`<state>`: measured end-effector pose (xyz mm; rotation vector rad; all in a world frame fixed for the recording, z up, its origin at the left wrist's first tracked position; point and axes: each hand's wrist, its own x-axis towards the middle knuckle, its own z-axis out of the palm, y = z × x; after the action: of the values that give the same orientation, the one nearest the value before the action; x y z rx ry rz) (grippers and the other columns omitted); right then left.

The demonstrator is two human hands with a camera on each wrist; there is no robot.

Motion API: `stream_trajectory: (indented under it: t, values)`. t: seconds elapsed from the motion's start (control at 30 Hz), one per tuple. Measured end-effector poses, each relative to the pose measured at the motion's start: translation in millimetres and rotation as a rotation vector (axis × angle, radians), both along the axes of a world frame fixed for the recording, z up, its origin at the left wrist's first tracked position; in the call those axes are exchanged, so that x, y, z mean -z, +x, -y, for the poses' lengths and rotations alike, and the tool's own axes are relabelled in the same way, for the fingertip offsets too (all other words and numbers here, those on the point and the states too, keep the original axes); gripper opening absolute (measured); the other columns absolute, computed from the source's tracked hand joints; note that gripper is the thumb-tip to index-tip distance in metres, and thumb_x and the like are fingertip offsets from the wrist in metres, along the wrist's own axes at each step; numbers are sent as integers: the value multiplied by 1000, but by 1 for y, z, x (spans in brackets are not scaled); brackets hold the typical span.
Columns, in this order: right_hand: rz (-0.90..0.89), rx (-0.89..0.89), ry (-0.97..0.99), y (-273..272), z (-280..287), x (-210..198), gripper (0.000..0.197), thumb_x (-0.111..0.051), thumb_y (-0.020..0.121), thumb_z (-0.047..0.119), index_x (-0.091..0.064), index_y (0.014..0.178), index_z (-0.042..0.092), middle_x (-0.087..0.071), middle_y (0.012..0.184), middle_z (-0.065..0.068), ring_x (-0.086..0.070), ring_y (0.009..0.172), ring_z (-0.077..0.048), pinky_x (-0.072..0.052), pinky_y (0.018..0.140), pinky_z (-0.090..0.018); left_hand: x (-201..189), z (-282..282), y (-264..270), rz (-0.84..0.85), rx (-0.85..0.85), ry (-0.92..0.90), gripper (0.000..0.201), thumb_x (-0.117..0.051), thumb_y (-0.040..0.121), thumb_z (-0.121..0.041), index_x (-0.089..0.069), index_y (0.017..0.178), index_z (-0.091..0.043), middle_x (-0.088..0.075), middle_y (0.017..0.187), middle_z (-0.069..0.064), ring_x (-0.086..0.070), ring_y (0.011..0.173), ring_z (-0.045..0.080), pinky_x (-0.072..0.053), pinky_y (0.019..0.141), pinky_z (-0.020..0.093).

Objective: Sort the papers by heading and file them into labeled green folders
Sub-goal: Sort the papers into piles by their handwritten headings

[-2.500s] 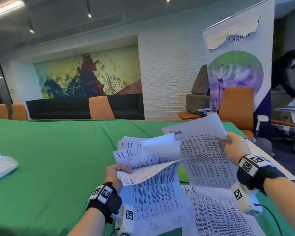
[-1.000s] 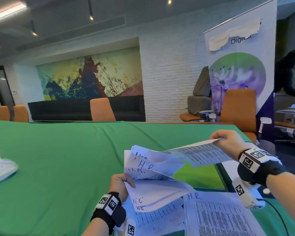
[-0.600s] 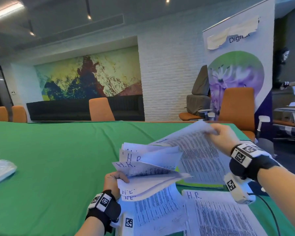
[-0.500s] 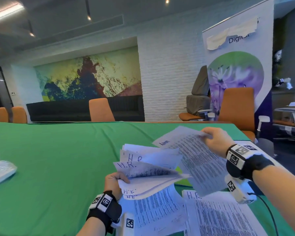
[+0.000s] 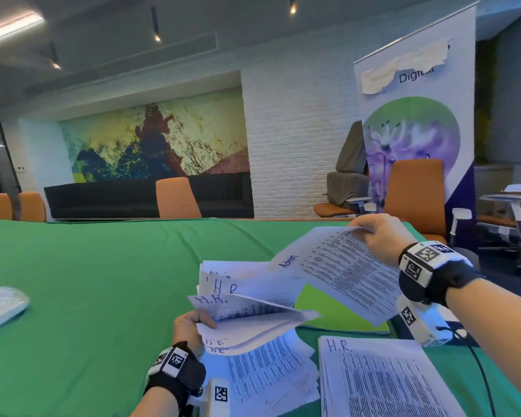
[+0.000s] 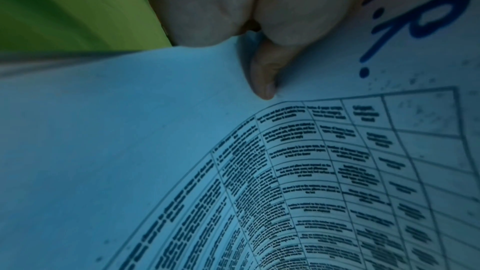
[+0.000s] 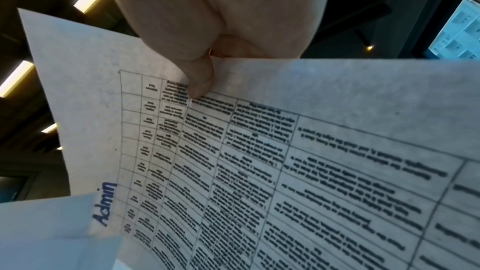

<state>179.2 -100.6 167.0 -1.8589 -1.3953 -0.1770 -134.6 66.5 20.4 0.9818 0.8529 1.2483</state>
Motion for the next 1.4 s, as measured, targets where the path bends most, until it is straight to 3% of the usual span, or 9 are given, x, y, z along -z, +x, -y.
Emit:
stream_trajectory:
  t: [0.13,0.27,0.47,0.63,0.83,1.0,1.13,1.27,1.4]
  values:
    - [-37,-90,-30,-6,-2,-2,20,-60,90,12,-65,77,27,-71,89,-6,-64,88,-25,-52,83,-37,-12,10,0,29,73,-2,28,-38,44,10,-48,24,-7,-42,29,3,-39,25,18,-36,34,15]
    - [-129,-254,-47,-22,-15,-9,20,-59,91,9,-66,78,23,-68,83,5,-61,77,-6,-48,72,-20,-26,21,4,91,117,37,30,-35,45,12,-49,24,-4,-44,28,5,-41,22,18,-36,30,13]
    - [-478,-294,293,-39,-38,8,19,-54,92,-2,-65,89,14,-64,79,1,-57,55,8,-49,55,-12,-24,10,-2,145,164,84,38,-37,50,19,-52,27,-7,-45,32,2,-41,26,15,-38,35,14]
    - [-369,-139,-115,-46,-47,65,36,-51,95,9,-46,62,20,-44,57,6,-37,53,-8,-28,47,-19,-19,7,-8,158,180,95,59,-29,73,24,-54,31,-8,-44,33,2,-39,27,15,-38,37,14]
    - [-729,-195,232,-56,-56,83,30,-48,95,-1,-59,77,20,-62,73,6,-52,73,-15,-42,62,-23,-15,4,-7,197,237,133,52,-33,71,23,-55,34,-7,-43,37,4,-38,30,17,-40,39,20]
    - [-726,-234,-106,-57,-71,112,25,-47,95,2,-67,81,8,-72,86,-15,-65,83,-27,-53,85,-53,-13,4,-7,202,320,216,30,-51,58,16,-57,36,-3,-44,36,6,-37,28,15,-40,38,18]
    - [-855,-277,-104,-64,-71,116,26,-42,85,-18,-66,92,-9,-70,94,-24,-65,88,-32,-51,87,-56,-9,0,-9,124,276,274,57,-32,70,31,-58,35,-5,-47,37,5,-41,29,15,-38,36,18]
    - [-932,-349,-158,-69,-67,115,24,-45,86,-17,-65,93,-6,-69,92,-23,-65,79,-30,-55,76,-43,-17,9,-7,134,267,245,57,-29,71,31,-56,35,-3,-47,36,7,-44,29,17,-40,34,20]
    - [-504,-262,-509,-76,-64,112,35,-44,97,6,-46,67,24,-51,75,3,-48,69,-10,-48,72,-19,-23,19,2,174,248,211,62,-25,74,31,-56,32,-1,-46,34,8,-46,28,17,-40,34,18]
